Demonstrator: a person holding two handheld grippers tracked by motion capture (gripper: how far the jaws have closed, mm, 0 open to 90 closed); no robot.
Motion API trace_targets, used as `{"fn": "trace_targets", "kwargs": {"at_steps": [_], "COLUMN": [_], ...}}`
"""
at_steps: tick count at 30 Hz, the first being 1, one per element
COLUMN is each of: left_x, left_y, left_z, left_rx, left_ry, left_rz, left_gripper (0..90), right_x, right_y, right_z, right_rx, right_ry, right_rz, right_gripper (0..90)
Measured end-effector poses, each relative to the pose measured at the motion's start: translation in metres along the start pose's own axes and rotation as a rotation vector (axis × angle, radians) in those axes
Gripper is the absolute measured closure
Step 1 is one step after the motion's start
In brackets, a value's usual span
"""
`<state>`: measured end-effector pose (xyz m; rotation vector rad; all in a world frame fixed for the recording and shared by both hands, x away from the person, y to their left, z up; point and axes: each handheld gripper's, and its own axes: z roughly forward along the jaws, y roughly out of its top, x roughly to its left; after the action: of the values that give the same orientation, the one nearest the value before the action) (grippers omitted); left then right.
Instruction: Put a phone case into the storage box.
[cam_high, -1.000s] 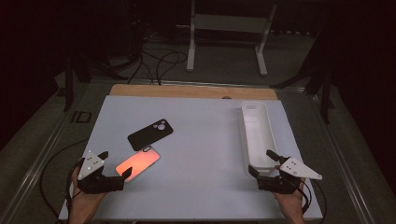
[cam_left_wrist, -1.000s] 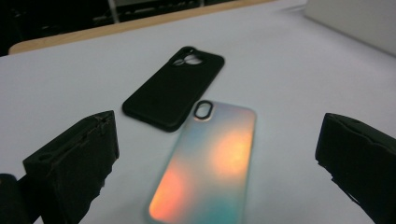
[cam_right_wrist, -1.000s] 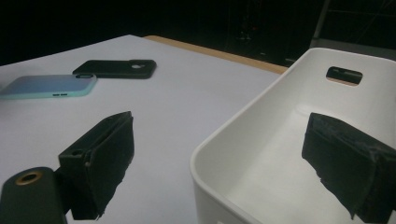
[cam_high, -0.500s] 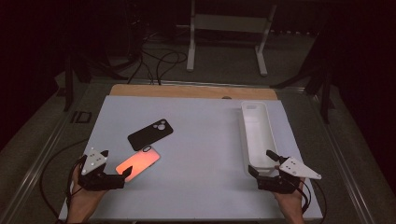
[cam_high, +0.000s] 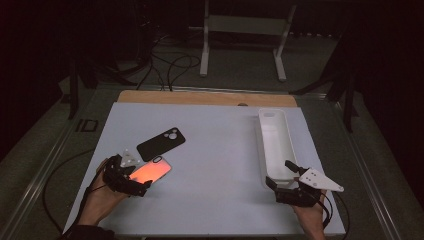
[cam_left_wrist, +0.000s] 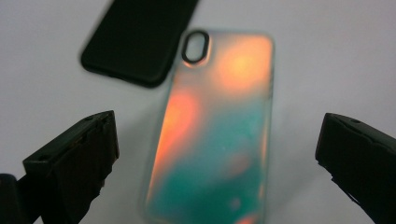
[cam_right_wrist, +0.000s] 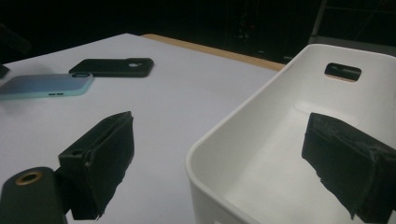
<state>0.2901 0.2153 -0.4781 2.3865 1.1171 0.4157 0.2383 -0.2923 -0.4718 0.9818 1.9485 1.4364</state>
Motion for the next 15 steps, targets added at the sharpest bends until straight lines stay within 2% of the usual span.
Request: {"fn": "trace_targets", "kwargs": {"at_steps": [1, 3, 6, 15], "left_x": [0.0, 0.003, 0.007, 0.008], "left_y": [0.0, 0.004, 0.005, 0.004], "left_z": [0.0, 0.011, 0.021, 0.034], "left_rx": [0.0, 0.061, 0.118, 0.166], "left_ry": [0.0, -0.021, -0.034, -0.057], "left_rz": [0.0, 0.004, 0.003, 0.019], "left_gripper": [0.0, 0.0, 0.0, 3.5], "right_x": [0.0, -0.001, -0.001, -0.001], "right_y": [0.0, 0.0, 0.0, 0.0], "right_z": [0.0, -0.001, -0.001, -0.001], "right_rx": [0.0, -0.001, -0.001, -0.002], "right_ry": [0.0, 0.0, -0.004, -0.004], "right_rz": [0.0, 0.0, 0.004, 0.003], "right_gripper": [9.2, 9.2, 9.2, 9.2]}}
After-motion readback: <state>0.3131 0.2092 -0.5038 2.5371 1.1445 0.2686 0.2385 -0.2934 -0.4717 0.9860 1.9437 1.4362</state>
